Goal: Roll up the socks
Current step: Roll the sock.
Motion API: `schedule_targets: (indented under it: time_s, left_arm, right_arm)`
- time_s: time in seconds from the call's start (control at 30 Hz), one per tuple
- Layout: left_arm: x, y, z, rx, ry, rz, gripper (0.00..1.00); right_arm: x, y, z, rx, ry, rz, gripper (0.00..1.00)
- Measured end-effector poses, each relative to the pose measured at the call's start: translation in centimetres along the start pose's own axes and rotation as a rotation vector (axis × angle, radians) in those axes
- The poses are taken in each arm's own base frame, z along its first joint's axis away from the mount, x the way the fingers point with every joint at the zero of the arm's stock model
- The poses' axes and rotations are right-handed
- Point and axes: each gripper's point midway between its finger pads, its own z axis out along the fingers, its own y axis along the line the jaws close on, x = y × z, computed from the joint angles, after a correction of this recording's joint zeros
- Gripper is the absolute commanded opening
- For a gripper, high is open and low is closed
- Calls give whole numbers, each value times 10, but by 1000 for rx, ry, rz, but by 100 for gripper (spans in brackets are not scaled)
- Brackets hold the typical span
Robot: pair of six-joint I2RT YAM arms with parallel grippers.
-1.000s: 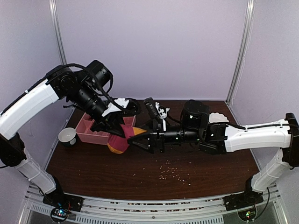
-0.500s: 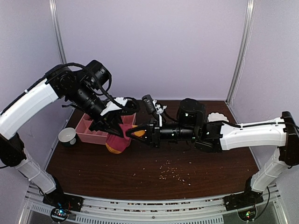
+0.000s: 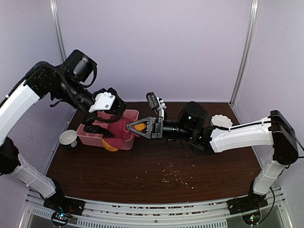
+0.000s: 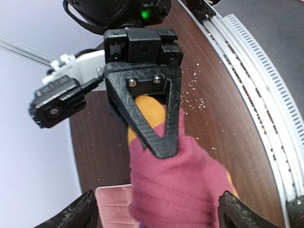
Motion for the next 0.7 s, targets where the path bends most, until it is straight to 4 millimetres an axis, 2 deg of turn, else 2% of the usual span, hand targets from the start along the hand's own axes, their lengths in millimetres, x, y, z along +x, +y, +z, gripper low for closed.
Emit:
schedule_targets:
  time_s: [0.13,0.2,0.27,0.43,0.57,0.7]
  left_arm:
    - [-3,3,-25,-71,24,132,84]
    - [-1,0,-30,-83,47,178,82]
    - [2,-3,-29,-88,71,214,79]
    - [14,-13,-11,-68,140,273,76]
    - [11,-6,-8,-100,154,294,73]
    - [9,0,-8,-131,161,296,70]
  right_arm:
    - [0,3,-1,-27,13,61,0]
    - [0,6,0,-38,19,85,0]
    - [-1,8,1,-48,16,110,0]
    - [-3,3,6,-68,5,183,0]
    - [0,-5,7,-57,4,228,0]
    - [-4,-1,9,-64,-6,234,0]
